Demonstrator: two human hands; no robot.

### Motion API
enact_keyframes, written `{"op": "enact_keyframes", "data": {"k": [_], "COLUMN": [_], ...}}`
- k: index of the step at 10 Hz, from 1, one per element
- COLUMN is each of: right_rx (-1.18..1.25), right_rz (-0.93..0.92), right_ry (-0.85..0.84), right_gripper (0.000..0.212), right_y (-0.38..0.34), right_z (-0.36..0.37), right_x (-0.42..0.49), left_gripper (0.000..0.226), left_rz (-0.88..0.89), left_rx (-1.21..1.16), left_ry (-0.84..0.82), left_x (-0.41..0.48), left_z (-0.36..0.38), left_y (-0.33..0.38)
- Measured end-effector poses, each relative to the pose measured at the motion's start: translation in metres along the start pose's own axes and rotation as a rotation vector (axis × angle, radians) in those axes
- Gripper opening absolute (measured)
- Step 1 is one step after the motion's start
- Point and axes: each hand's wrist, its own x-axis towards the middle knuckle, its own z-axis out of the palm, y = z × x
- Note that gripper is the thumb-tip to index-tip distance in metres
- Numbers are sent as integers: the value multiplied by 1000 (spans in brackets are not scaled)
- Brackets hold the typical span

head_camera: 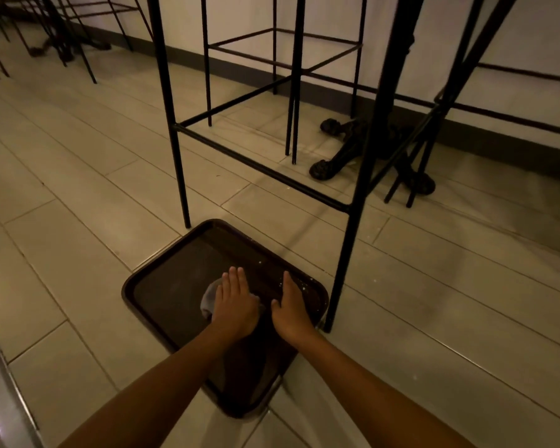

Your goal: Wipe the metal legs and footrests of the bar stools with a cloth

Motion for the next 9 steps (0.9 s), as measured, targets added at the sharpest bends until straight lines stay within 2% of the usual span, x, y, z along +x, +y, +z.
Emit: {"op": "enact_keyframes", "data": {"k": [2, 4, 5, 6, 7, 9], "right_rx": [-94, -246, -363, -447, -474, -533], "right_rz": [-49, -96, -124, -128, -83, -46], "right_ry": [49, 72, 98, 115, 149, 241], "right_gripper": [61, 53, 50, 49, 51, 52], "right_y": [6, 11, 16, 21, 24, 26], "right_z": [-36, -75, -109, -146, -179, -237], "right_x": [-29, -69, -89, -99, -101, -96], "left_gripper": [68, 71, 69, 50, 38, 37], "left_rz": [35, 31, -33, -6, 119, 211], "left_rx": [52, 104, 154, 141, 200, 153], "left_ry": [1, -148, -241, -353, -446, -187], "left_x": [-30, -66, -76, -81, -89, -70], "left_z": [-10, -15, -11, -14, -29, -52], "left_y": [46, 100, 134, 171, 216, 265]}}
